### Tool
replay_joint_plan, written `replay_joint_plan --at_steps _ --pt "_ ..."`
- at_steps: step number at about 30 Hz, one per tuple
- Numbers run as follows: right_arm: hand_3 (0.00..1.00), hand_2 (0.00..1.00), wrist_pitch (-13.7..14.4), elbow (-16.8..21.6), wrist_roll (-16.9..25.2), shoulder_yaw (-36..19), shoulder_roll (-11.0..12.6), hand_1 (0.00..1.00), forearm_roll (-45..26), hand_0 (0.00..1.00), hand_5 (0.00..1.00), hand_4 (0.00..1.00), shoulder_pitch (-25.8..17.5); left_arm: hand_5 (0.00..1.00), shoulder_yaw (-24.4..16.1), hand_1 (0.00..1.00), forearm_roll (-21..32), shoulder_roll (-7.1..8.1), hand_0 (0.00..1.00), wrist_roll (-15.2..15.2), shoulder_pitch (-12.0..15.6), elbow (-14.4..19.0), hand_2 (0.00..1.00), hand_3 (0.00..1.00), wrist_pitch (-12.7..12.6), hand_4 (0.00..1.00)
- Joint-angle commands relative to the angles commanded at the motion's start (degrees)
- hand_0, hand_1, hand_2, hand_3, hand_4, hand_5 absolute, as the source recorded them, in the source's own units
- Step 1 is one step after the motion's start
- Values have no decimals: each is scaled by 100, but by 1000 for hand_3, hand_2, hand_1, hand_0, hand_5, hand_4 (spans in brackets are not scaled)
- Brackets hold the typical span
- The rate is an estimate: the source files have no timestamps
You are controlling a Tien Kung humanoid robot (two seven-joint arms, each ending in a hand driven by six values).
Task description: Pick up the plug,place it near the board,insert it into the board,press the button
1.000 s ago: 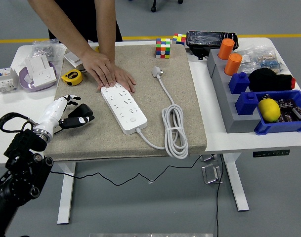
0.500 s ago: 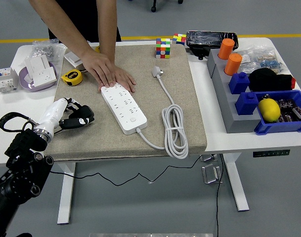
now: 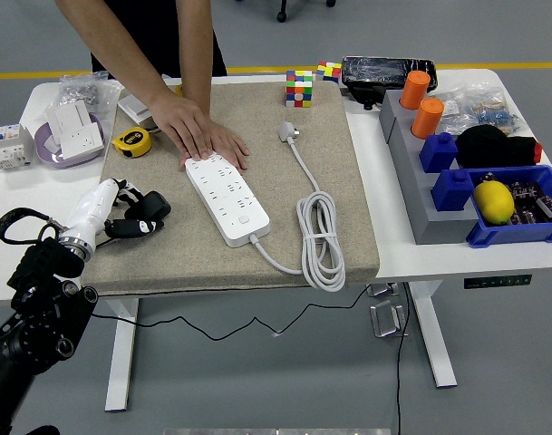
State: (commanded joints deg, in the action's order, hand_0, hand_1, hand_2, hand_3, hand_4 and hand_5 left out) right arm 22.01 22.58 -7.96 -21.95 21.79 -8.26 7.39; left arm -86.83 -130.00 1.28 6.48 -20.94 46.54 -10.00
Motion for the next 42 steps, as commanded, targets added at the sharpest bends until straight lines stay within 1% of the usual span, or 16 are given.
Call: replay_joint_plan --at_steps 5,6,11,12,15,18,19,21,24,25,30,31,34,37,42 --pt "756 731 2 3 -1 2 1 739 5 784 998 998 3 112 2 569 0 5 540 18 -11 12 451 488 -58 797" --pt "756 731 3 3 -1 3 2 739 4 784 998 998 3 113 0 549 0 5 526 24 -13 14 435 477 -65 721" --pt "756 731 3 5 -9 16 4 739 13 784 998 998 -4 113 9 549 0 1 526 45 -18 17 435 477 -95 721" --pt "756 731 2 5 -8 18 4 739 12 784 998 998 -6 115 14 529 0 1 519 46 -19 18 427 467 -100 697" --pt "756 731 5 5 -10 18 4 739 14 784 998 998 -8 115 35 529 0 10 519 44 -16 41 427 467 -97 697" --pt "756 731 6 7 -11 11 7 739 19 784 998 998 -5 115 115 529 0 43 519 29 -1 153 427 467 -58 697" --pt "756 731 6 5 -11 11 9 739 17 785 998 998 -4 102 158 510 0 59 508 23 2 217 417 457 -40 669" --pt "756 731 4 3 -14 15 9 739 10 785 998 998 -3 102 218 510 0 84 508 21 0 324 417 457 -3 669" --pt "756 731 -2 4 -17 4 11 739 21 785 998 998 5 102 389 510 0 157 508 7 1 606 417 457 84 669" --pt "756 732 -7 3 -18 3 12 739 21 784 998 998 9 78 455 501 0 183 506 3 -5 693 402 442 110 641" --pt "756 732 -3 3 -16 -15 19 739 22 784 998 998 25 78 965 501 0 381 506 -7 -109 1148 402 442 192 641" --pt "756 732 -3 3 -16 -17 20 739 23 784 998 998 25 77 1021 505 0 395 505 -9 -126 1196 394 426 199 622" --pt "756 732 -4 4 -15 -22 17 739 27 784 998 998 21 77 1260 505 0 432 505 -15 -217 1382 394 426 222 622" --pt "755 732 -6 0 -14 -6 15 739 13 784 998 998 18 90 1414 504 0 410 503 -15 -326 1419 382 417 226 614" --pt "755 732 -3 4 -8 -14 11 739 25 784 998 998 28 90 1642 504 0 330 503 3 -542 1222 382 417 207 614"
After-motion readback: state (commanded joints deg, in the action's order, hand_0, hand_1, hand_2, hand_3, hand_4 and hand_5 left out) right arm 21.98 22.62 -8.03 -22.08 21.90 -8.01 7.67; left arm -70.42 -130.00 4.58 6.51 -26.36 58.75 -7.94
